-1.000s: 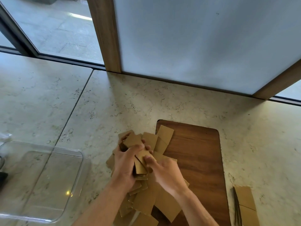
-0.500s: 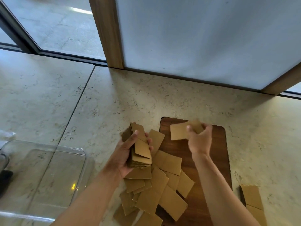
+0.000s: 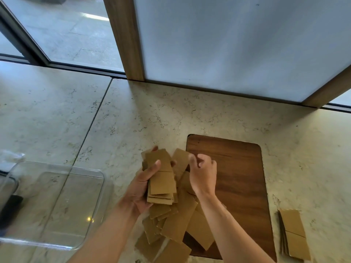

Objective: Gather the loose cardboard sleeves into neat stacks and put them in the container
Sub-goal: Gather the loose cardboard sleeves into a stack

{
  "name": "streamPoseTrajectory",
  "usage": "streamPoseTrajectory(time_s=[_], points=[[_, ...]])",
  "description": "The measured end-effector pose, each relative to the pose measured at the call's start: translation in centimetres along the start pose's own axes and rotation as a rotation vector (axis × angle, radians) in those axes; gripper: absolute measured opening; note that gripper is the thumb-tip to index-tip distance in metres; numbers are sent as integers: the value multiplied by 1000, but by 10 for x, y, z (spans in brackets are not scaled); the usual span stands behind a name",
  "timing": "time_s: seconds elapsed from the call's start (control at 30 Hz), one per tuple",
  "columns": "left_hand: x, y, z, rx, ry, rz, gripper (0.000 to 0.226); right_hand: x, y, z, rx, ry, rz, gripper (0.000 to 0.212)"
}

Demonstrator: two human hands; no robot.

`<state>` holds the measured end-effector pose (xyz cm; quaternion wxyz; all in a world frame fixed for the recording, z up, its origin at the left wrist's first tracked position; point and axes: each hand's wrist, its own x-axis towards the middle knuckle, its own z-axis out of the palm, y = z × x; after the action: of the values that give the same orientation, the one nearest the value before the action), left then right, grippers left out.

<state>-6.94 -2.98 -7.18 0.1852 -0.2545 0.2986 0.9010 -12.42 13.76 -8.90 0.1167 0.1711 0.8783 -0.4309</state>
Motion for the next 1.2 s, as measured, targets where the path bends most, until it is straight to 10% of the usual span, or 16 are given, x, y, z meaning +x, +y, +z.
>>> streamPoseTrajectory(time_s=[0.07, 0.23, 0.4, 0.5, 0.63, 0.77, 0.83, 0.93, 1.2], points=[[-8, 6, -10, -3, 15, 27, 79, -1, 7, 13, -367, -119, -47, 77], [-24, 16, -21, 0, -37, 80, 74, 16, 5, 11, 18, -10, -18, 29], [-27, 12, -24, -86, 38, 160, 61, 16, -3, 15, -381, -68, -50, 74], [-26, 10, -25, -130, 64, 144, 61, 10, -14, 28, -450, -79, -106, 66], [-25, 12, -27, -125, 126, 132, 60, 13, -26, 27, -229, -134, -108, 40], [-20, 15, -29, -40, 211, 203, 50, 10, -38, -3, 221, 169, 30, 23], [-17, 13, -26, 31, 221, 225, 54, -11, -41, 0, 297, 10, 21, 13], [-16, 5, -25, 176, 282, 240, 69, -51, -35, 28, 62, -286, -222, 19], [-39, 2, -60, 37, 387, 307, 66, -28, -26, 54, -613, -311, -367, 68]])
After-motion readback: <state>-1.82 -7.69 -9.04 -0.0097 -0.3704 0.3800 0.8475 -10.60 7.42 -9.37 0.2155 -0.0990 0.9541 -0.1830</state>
